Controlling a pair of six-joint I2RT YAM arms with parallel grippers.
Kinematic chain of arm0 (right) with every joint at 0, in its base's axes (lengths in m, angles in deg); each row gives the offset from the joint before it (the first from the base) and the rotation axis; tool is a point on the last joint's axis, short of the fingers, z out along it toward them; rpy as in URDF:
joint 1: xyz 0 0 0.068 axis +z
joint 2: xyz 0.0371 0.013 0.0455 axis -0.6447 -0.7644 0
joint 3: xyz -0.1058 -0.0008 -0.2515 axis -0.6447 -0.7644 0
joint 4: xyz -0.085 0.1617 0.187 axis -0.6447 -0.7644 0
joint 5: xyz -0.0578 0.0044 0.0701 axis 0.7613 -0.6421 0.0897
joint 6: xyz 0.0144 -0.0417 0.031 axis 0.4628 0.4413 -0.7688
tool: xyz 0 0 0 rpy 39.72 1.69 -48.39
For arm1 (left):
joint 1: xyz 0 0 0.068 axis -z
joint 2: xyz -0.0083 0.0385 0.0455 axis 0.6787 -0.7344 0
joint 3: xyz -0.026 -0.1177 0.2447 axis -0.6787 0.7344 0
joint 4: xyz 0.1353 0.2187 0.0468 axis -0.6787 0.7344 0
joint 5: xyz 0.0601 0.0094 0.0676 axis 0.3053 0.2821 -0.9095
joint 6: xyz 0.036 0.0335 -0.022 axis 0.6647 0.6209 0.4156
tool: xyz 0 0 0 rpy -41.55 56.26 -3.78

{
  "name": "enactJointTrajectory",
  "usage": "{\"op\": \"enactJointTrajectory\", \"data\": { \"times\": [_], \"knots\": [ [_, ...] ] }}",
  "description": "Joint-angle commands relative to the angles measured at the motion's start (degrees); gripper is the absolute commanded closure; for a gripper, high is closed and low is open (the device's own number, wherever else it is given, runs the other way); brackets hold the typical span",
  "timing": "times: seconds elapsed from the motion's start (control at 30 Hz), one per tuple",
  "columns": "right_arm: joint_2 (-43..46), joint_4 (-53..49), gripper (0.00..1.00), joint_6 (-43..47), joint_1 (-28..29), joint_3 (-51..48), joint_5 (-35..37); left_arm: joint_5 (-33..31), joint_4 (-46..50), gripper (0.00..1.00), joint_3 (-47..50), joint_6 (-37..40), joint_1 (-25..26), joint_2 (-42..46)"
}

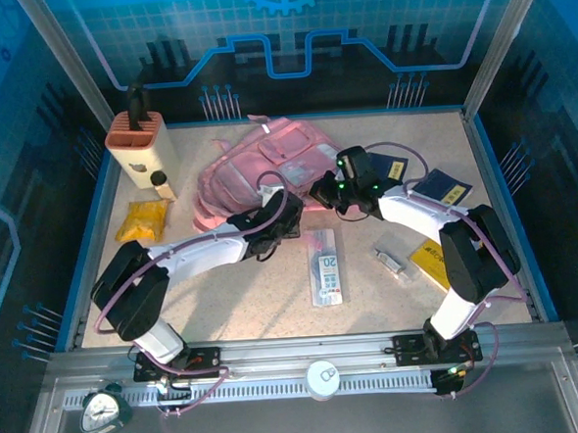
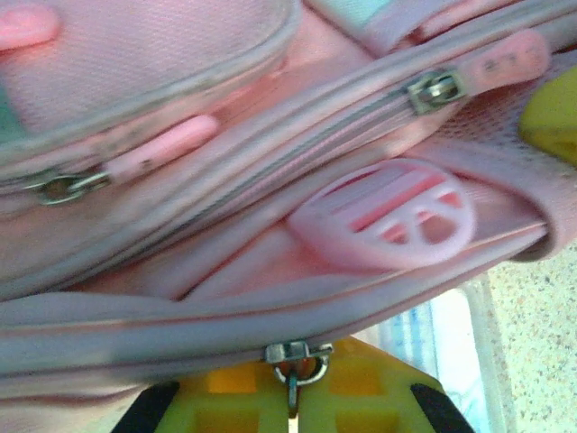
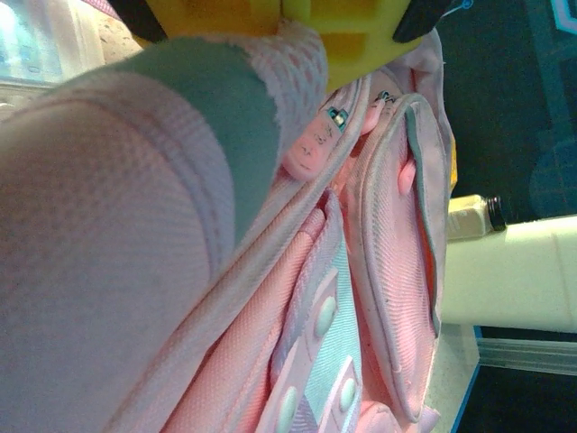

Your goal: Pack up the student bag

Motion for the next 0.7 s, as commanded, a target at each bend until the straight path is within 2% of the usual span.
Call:
{"op": "enactJointTrajectory", "data": {
  "times": [0.0,0.13,0.27,0.43,0.6,0.67],
  "knots": [
    [1.50,0.20,1.00,2.91,-1.65,3.45,-2.24,0.76,7.98,1.00,1.62,-0.47,-1.19,3.67],
    [0.19,-1.81,1.00,5.68,-2.48,5.41,-2.61,3.12,10.21,1.00,3.34,1.97,-1.94,6.29],
    [-2.14,0.48,1.00,11.29,-3.34,6.97,-3.52,5.88,14.90,1.00,1.42,5.84,-2.44,6.17],
    [-9.55,-4.02,0.96,16.36,-6.26,14.56,-8.52,13.44,11.94,1.00,0.20,5.17,-1.68,6.18],
    [-15.72,-7.37,0.81,19.36,-7.62,21.06,-8.82,12.77,10.94,1.00,-4.97,1.86,0.37,1.60],
    [-17.90,-10.20,0.72,21.60,-8.02,24.49,-9.50,12.98,10.88,1.00,-8.07,0.71,0.81,-0.81]
  ]
}}
